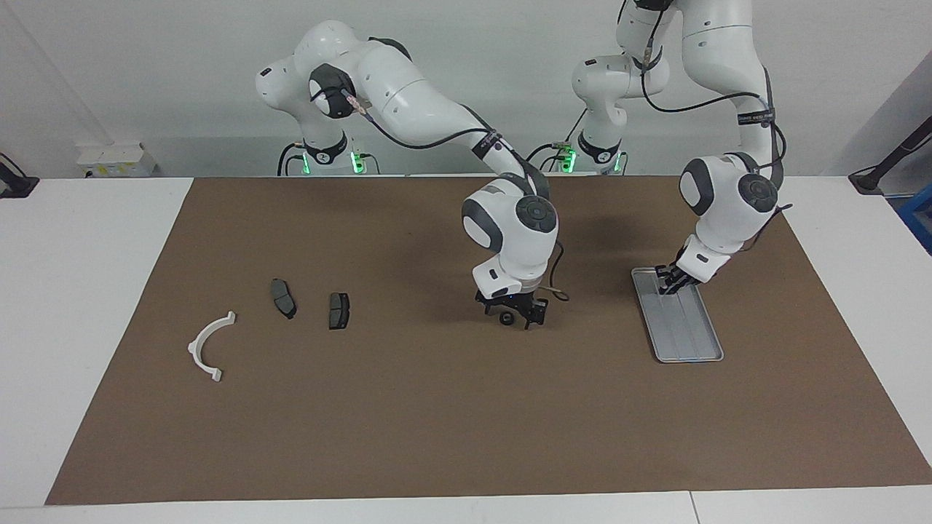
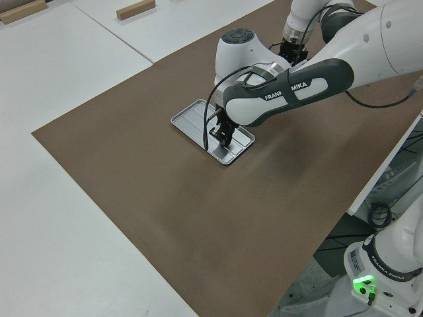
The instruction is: Place bearing gear from tray to pile
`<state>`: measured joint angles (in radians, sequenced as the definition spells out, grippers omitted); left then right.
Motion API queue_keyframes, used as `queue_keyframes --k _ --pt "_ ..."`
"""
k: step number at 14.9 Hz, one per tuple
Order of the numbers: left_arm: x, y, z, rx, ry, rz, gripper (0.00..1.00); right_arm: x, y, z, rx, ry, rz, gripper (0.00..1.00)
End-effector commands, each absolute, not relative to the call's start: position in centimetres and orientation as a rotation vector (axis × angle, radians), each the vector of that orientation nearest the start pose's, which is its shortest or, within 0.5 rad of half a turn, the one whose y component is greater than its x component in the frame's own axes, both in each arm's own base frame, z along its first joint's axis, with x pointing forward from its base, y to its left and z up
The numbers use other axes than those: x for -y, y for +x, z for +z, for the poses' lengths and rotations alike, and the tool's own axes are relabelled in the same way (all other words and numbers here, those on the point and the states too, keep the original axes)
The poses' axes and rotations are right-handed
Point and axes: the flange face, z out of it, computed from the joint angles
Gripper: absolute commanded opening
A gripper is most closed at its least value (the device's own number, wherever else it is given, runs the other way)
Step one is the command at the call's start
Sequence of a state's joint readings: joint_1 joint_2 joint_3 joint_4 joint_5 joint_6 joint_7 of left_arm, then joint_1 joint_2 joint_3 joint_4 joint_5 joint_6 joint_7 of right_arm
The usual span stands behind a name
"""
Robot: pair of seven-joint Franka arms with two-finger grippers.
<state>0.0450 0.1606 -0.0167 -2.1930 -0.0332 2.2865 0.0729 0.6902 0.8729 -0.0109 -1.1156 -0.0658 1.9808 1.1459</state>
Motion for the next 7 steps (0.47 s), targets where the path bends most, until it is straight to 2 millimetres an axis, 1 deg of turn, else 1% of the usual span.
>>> queue_keyframes --k 1,2,3,5,6,7 --pt "-1.3 56.1 33.8 -0.003 -3.159 0.181 0.06 -48.3 60.2 28.4 -0.711 -3.098 -0.092 0.96" --pt "-0.9 56.3 34.9 0.023 -3.157 0.189 0.06 -48.2 60.2 28.4 -0.714 -3.100 -0.085 0.94" --pt "-0.5 56.4 35.5 0.044 -3.155 0.206 0.06 -48.2 60.1 28.3 -0.713 -3.106 -0.073 0.91" --pt "0.7 56.5 36.7 0.092 -3.147 0.228 0.06 -48.2 60.0 28.3 -0.714 -3.104 -0.065 0.76" --pt "1.6 56.4 37.0 0.118 -3.142 0.231 0.06 -48.2 60.2 28.3 -0.714 -3.098 -0.071 0.72" --pt "2.7 56.1 36.7 0.156 -3.134 0.243 0.06 -48.1 60.3 28.4 -0.716 -3.093 -0.074 0.67"
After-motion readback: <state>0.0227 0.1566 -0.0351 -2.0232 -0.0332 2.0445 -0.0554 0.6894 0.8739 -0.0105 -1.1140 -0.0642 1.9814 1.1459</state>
